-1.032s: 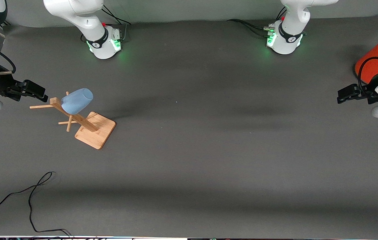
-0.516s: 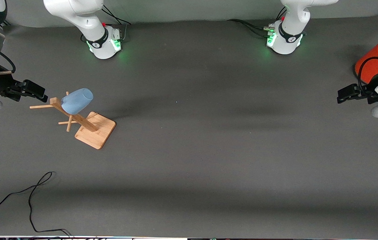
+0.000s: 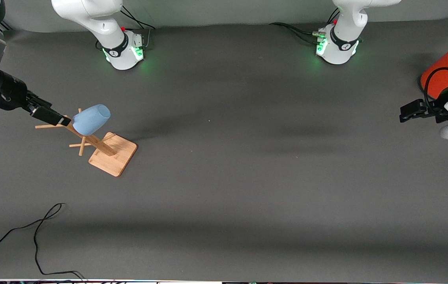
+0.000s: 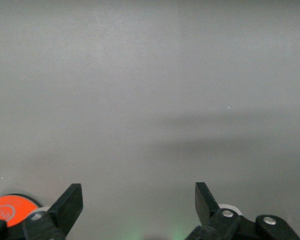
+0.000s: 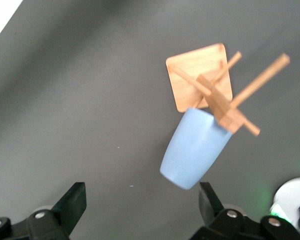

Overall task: Rotate and upright cup with both arms
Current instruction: 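Reach the right gripper to the light blue cup on the mug tree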

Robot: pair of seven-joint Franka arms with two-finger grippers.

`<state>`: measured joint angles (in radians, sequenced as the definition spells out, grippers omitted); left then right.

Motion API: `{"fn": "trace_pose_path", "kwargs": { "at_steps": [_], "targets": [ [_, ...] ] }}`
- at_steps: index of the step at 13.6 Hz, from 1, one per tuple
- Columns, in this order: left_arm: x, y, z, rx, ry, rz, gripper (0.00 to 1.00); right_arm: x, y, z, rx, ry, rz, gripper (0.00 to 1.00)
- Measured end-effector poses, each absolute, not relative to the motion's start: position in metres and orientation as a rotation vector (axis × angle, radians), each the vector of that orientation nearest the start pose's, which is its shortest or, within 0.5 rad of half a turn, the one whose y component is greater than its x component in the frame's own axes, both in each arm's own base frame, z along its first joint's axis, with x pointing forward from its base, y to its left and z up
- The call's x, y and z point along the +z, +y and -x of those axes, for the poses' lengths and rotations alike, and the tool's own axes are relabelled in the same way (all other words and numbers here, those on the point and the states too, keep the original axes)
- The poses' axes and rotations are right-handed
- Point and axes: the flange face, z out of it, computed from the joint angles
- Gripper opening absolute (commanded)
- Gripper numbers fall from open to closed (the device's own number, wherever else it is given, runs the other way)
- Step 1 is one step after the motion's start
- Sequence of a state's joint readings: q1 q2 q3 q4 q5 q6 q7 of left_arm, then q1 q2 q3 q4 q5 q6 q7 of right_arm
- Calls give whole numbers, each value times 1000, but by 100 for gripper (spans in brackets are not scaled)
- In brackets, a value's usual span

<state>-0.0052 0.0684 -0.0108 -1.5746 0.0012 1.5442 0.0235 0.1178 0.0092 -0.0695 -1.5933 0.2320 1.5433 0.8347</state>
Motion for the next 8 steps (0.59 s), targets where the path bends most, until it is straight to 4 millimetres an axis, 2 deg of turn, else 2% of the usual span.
{"fn": "trace_pose_path", "kwargs": {
  "at_steps": [3,8],
  "targets": [
    [582,-9,-570,155,62,3137,100,593,52,-549,355,1437,2527,100],
    [582,-9,-570,155,62,3137,100,532,15,-530,539,1670,2384,100]
  ]
}}
